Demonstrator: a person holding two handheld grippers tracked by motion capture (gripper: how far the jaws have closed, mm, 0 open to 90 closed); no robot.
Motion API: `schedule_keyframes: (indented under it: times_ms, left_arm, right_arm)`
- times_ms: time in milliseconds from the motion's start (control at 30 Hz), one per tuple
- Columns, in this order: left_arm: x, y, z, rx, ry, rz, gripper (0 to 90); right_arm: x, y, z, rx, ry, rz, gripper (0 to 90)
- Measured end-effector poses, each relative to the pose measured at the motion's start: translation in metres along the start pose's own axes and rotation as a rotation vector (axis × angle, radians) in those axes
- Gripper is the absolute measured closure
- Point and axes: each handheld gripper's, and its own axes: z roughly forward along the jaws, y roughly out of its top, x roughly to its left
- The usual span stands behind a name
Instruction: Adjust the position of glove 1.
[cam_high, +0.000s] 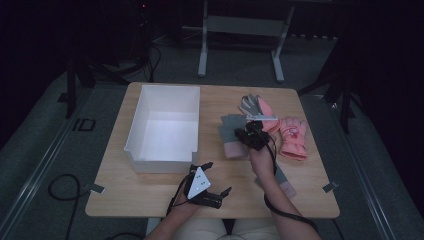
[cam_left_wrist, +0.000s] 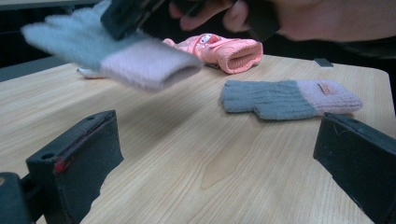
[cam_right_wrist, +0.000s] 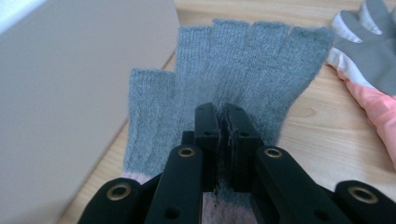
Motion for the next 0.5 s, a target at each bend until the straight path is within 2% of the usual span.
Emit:
schedule_keyframes:
  times_ms: [133, 200, 367, 433, 500]
  left_arm:
    - [0.000, 0.000, 0.000, 0.003, -0.003, 0.002, 0.4]
    - [0.000, 0.000, 0.000, 0.001, -0.003, 0.001, 0.4]
    - [0.000, 0.000, 0.000, 0.000, -0.003, 0.003, 0.4]
    - [0.000, 0.000, 0.000, 0.004, -0.004, 0.003, 0.4]
    - [0.000, 0.000, 0.000, 0.005, -0.004, 0.003, 0.4]
  right_arm:
    - [0.008, -0.016, -0.013, -0.037, -0.009, 0.068, 84.9]
    - [0.012, -0.027, -0.013, -0.030, -0.024, 0.073, 84.9]
    - [0.010, -0.051, -0.002, 0.028, -0.041, 0.110, 84.9]
    - [0.010, -0.057, 0.004, 0.047, -0.056, 0.100, 84.9]
    - [0.009, -0.062, 0.010, 0.061, -0.062, 0.111, 85.0]
